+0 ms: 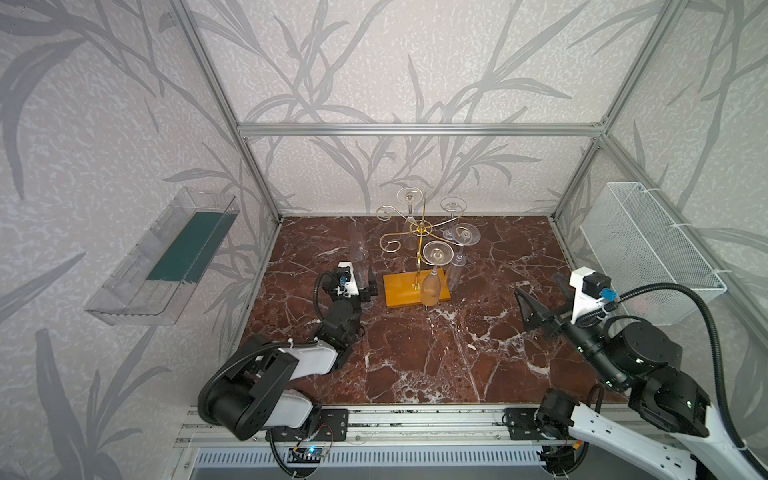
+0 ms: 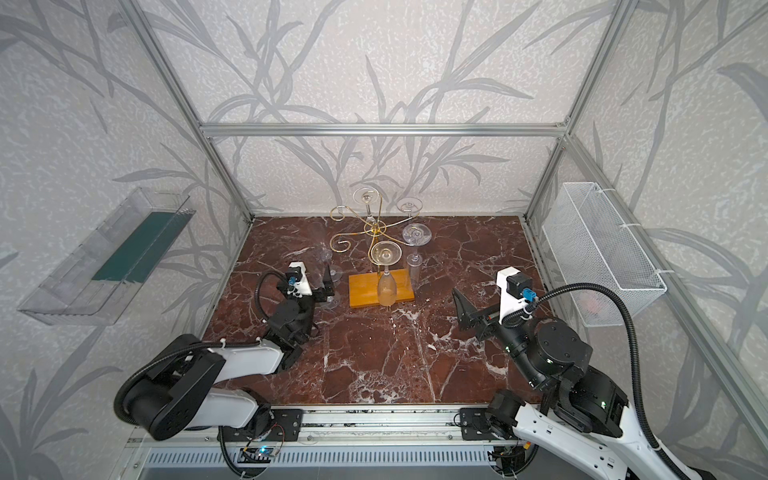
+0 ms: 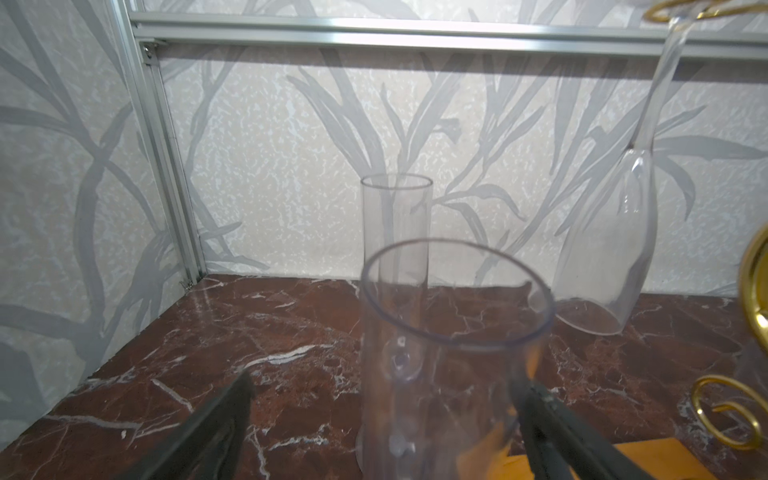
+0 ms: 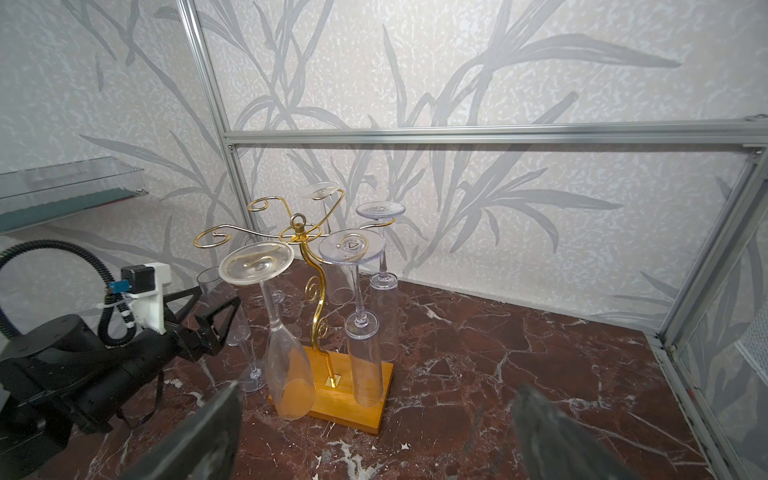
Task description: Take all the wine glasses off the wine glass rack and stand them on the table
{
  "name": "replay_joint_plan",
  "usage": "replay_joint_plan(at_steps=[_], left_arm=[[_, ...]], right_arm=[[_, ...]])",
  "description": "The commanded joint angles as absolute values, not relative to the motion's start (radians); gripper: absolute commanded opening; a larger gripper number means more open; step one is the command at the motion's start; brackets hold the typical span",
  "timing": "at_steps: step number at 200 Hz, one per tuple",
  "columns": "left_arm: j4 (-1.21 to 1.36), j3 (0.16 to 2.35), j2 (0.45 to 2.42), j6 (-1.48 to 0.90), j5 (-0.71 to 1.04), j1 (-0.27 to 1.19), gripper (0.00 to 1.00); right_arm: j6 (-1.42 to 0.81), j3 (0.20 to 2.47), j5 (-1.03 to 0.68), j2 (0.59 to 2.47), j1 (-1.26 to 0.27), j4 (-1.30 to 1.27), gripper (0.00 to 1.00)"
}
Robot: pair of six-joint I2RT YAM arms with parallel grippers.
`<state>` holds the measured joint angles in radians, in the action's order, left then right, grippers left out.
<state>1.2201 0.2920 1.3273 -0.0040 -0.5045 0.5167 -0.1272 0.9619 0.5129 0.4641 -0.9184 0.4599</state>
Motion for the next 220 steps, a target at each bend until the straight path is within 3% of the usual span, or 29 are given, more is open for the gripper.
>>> replay_joint_plan(at_steps=[1, 40, 88, 169, 220], left_arm=[[1.047, 0.298, 1.205, -0.034, -0.535, 0.518, 0.99], [0.670, 0.342, 0.949, -0.106, -0.602, 0.516, 0.99], [0.420, 0.357, 0.711, -0.149, -0.608, 0.514, 0.99], [0.104, 0.455, 0.515, -0.181, -0.509, 0.515, 0.99], [0.026, 0.487, 0.475, -0.185, -0.491, 0.514, 0.99]], right_arm=[[-0.184, 1.016, 0.590, 0.505, -0.925, 0.479, 0.99], [-0.210, 1.059, 0.535, 0.581, -0.925, 0.448, 0.99], [-0.245, 1.079, 0.518, 0.645, -0.923, 0.372, 0.99], [-0.274, 1.169, 0.334, 0.767, -0.922, 0.370, 0.99], [-0.436, 1.218, 0.263, 0.839, -0.898, 0.422, 0.99]])
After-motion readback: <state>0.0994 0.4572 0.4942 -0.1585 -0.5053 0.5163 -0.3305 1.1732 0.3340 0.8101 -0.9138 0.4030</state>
